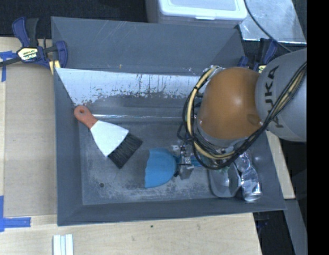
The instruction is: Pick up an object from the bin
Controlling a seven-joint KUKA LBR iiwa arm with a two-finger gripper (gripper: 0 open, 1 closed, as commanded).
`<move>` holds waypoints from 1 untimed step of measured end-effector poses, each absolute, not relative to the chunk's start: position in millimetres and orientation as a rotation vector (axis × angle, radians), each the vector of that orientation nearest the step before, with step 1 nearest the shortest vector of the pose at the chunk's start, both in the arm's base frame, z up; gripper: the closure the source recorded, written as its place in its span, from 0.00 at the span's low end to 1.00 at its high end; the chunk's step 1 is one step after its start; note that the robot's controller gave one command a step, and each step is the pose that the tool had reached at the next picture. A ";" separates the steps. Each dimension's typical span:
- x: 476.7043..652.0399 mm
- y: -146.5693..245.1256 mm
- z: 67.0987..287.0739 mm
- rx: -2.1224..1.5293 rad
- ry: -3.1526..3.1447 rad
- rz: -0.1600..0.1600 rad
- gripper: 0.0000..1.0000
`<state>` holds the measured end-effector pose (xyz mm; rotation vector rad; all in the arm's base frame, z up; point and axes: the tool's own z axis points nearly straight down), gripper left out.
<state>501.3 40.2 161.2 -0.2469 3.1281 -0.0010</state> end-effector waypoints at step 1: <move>509.1 47.0 189.6 -0.238 3.128 0.000 1.00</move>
Offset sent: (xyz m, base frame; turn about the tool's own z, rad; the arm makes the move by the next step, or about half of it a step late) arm 0.0019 -0.0009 0.1456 0.0109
